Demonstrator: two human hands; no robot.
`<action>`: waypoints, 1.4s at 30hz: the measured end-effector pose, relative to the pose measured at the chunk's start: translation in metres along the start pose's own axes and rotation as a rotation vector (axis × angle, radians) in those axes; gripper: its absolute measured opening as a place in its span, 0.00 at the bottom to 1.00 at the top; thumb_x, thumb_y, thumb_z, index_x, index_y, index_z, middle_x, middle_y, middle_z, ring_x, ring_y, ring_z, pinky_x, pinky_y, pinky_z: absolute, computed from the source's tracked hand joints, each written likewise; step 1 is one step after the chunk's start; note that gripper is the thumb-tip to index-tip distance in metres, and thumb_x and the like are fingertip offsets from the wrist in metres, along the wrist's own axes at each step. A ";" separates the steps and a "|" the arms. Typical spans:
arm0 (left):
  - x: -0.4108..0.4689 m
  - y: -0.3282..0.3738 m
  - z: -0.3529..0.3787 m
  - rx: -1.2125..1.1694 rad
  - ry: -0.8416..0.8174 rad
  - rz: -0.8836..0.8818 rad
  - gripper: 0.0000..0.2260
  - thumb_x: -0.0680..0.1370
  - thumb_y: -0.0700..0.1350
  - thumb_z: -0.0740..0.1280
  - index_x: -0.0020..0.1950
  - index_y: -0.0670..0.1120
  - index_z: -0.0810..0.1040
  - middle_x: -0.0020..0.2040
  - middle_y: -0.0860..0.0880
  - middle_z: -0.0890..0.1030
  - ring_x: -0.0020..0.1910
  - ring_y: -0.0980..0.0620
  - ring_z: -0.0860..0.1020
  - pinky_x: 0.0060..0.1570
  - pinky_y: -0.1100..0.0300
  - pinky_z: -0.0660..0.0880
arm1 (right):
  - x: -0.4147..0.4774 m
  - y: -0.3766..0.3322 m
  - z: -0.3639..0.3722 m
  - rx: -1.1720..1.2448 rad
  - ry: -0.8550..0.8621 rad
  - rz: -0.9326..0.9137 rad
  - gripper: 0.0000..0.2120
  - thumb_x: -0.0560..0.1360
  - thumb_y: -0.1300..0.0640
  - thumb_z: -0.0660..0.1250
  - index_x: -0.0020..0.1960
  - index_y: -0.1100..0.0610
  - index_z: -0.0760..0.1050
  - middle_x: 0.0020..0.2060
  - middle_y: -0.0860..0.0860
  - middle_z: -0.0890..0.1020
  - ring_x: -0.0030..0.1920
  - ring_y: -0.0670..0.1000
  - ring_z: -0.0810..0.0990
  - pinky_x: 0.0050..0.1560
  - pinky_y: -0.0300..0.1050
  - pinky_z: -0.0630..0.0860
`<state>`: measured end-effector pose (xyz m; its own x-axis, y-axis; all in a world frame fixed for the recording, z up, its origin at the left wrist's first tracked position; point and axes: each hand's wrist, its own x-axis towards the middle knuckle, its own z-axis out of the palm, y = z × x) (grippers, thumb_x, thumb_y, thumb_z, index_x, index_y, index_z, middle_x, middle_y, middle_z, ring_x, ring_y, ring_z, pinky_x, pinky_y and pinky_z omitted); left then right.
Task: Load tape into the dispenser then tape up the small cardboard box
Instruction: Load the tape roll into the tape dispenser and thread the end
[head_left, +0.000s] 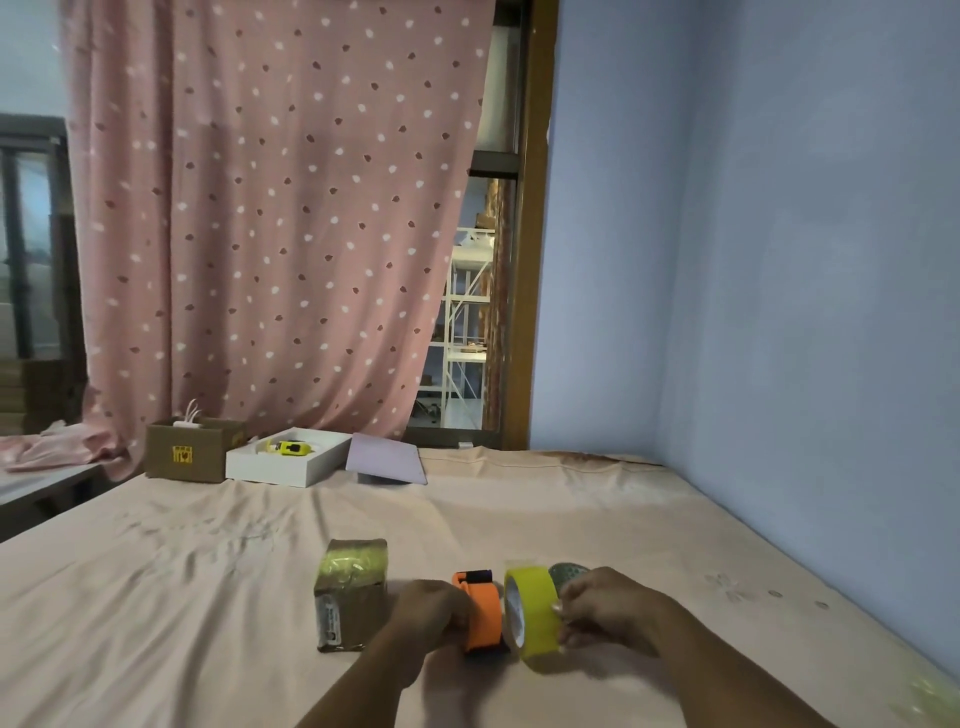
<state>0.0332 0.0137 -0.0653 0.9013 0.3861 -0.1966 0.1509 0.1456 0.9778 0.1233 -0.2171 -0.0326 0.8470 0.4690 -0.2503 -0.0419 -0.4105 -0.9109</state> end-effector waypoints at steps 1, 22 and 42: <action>-0.001 -0.001 -0.001 -0.013 -0.008 0.003 0.03 0.67 0.29 0.71 0.38 0.34 0.84 0.37 0.37 0.80 0.38 0.42 0.80 0.40 0.51 0.82 | 0.003 0.002 0.006 0.004 0.000 0.004 0.05 0.77 0.69 0.70 0.44 0.62 0.76 0.29 0.59 0.80 0.31 0.53 0.84 0.36 0.45 0.84; 0.003 0.010 0.012 -0.001 -0.028 0.142 0.06 0.76 0.28 0.68 0.42 0.37 0.79 0.39 0.39 0.76 0.42 0.43 0.76 0.50 0.46 0.77 | 0.022 -0.023 0.010 0.064 0.180 -0.135 0.08 0.79 0.67 0.66 0.41 0.63 0.78 0.25 0.59 0.79 0.25 0.50 0.78 0.28 0.39 0.74; -0.001 -0.007 0.006 -0.083 -0.302 -0.010 0.12 0.78 0.39 0.64 0.45 0.39 0.88 0.39 0.44 0.84 0.36 0.49 0.83 0.37 0.60 0.79 | 0.007 -0.015 0.060 0.063 0.006 -0.005 0.07 0.77 0.65 0.71 0.40 0.60 0.78 0.30 0.56 0.81 0.26 0.51 0.81 0.26 0.42 0.78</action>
<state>0.0340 0.0072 -0.0719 0.9817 0.0981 -0.1634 0.1378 0.2269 0.9641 0.0983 -0.1604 -0.0408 0.8506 0.4656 -0.2442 -0.0710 -0.3585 -0.9308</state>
